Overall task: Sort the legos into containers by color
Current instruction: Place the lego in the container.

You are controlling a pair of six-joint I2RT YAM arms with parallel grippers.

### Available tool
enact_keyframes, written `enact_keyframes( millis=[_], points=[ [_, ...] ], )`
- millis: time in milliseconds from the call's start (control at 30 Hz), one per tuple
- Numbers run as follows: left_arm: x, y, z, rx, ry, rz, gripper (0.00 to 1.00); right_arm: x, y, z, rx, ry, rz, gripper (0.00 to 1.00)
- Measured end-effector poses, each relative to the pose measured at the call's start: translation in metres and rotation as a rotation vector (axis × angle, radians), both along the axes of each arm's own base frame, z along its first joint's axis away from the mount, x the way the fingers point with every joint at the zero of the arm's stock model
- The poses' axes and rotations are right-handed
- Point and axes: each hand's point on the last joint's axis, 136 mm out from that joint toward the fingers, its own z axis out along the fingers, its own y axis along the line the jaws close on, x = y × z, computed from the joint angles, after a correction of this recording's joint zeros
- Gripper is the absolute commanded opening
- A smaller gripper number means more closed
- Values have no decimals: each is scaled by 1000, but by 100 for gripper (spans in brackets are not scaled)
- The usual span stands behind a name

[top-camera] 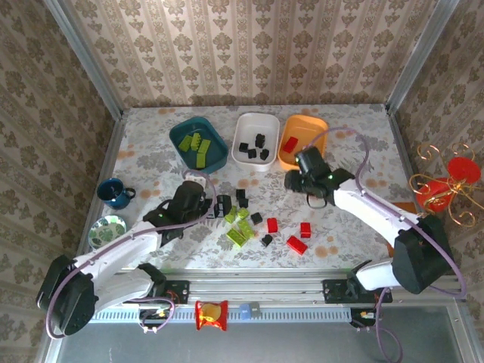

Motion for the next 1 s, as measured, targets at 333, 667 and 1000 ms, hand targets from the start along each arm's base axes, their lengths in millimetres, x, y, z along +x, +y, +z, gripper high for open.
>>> enact_keyframes(
  millis=[333,667,1000],
  points=[
    [-6,7,-11,24,29,3,100,114,-20,-2,-132,-28,-118,24],
    [-13,10,-24,36,68,-9,100,151,-42,-44,-243,78,-179,67],
    [-9,-4,-42,87,138,-70,92,120,-31,-17,-208,37,-137,69]
  ],
)
